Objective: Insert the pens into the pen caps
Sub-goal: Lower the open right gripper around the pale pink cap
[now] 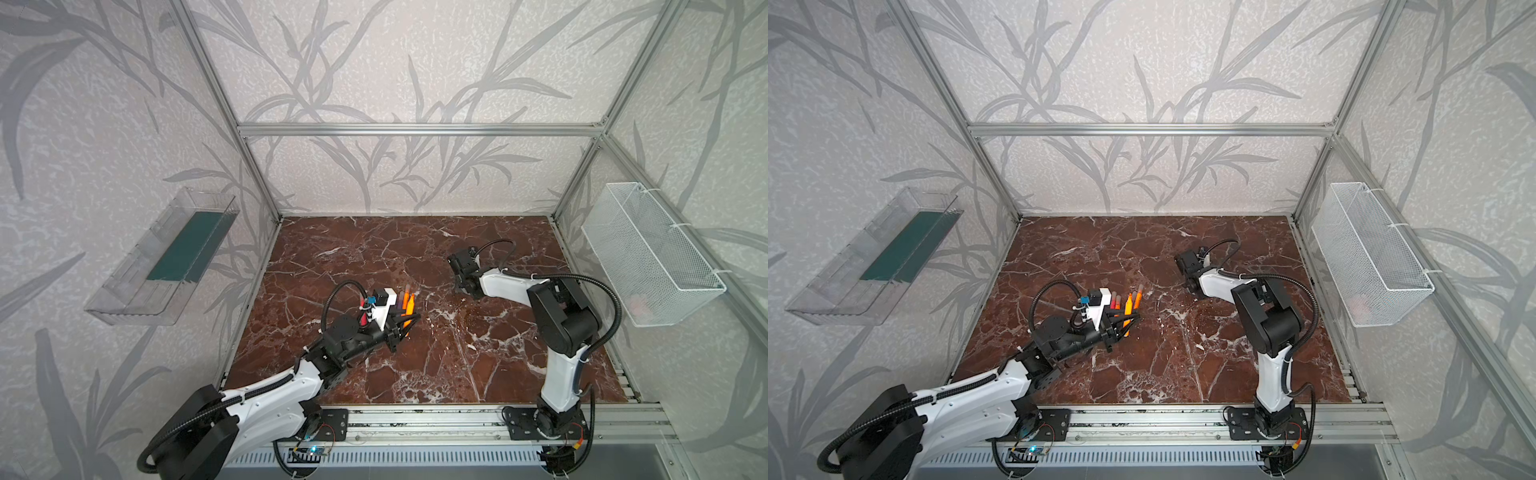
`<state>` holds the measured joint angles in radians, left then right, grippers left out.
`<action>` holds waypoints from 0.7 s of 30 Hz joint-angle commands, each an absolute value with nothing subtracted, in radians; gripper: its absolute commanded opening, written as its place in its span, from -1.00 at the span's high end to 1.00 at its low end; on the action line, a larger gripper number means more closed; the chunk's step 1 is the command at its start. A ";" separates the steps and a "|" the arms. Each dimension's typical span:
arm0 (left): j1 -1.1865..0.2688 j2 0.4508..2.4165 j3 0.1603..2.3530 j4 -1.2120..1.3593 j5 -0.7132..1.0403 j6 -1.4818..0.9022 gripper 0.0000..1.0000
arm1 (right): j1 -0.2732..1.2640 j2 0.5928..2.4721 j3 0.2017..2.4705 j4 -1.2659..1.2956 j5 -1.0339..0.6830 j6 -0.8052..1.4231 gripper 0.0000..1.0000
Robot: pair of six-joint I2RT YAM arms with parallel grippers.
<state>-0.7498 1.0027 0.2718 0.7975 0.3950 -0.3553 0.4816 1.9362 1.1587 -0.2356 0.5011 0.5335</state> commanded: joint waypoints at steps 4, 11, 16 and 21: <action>-0.749 0.987 0.258 0.810 0.399 -0.339 1.00 | 0.448 1.942 1.205 -0.221 0.403 0.498 -0.29; -0.749 0.988 0.259 0.808 0.395 -0.339 1.00 | 0.416 2.005 1.275 -0.253 0.336 0.473 -0.29; -0.749 0.994 0.262 0.810 0.394 -0.339 1.00 | 0.402 2.041 1.320 -0.287 0.311 0.465 -0.25; -0.749 0.999 0.264 0.810 0.395 -0.337 1.00 | 0.390 2.048 1.322 -0.296 0.288 0.471 -0.09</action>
